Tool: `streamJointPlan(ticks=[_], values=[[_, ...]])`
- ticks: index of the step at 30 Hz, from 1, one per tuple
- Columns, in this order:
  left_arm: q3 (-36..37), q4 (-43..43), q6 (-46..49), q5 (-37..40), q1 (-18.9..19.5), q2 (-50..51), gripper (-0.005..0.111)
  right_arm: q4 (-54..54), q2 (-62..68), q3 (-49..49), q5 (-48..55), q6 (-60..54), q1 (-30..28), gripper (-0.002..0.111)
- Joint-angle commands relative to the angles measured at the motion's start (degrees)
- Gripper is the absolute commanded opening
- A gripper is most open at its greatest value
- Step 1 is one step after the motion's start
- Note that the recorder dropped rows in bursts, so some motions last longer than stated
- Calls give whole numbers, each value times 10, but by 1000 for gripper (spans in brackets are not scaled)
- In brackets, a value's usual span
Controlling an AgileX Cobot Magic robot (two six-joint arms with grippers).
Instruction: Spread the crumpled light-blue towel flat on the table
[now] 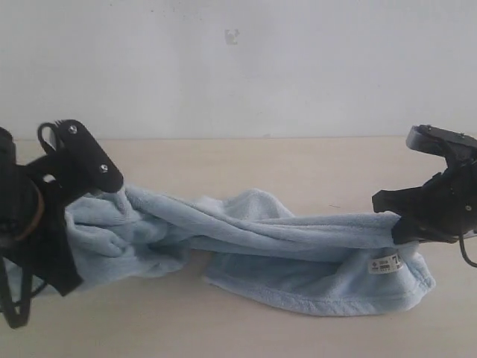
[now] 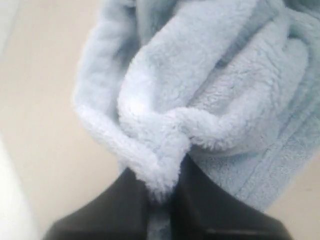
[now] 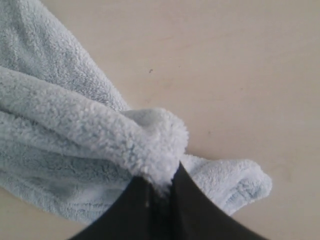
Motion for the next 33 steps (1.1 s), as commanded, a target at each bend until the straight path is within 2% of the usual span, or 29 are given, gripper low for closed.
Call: streamJointPlan(ticks=[1,6,10,12,14,17,22,27,31,33], values=[[-2,45,46,64,12,-33,4,-15,-3,1,-25,14,-5,1],[2,-33,100,10,21,-40,4,-14,-10,1,-36,14,-5,1],[25,-134,238,-100,21,-40,4,-21,-38,-14,-32,3,-5,1],[44,-184,307,-154,21,-40,4,-77,-63,-32,-9,-10,-5,1],[62,-216,358,-204,21,-40,4,-123,-87,-46,18,43,-5,1],[78,-220,355,-238,21,-40,4,-176,-101,-48,23,56,-5,1],[78,-223,321,-230,48,-40,5,-290,-73,-48,38,133,-5,1],[78,-272,322,-247,52,-40,25,-296,-23,-25,42,160,-5,1],[78,-289,325,-258,52,-40,53,-294,-2,-22,43,160,-5,1],[78,-289,321,-272,52,-40,61,-294,-2,-22,43,160,-5,1]])
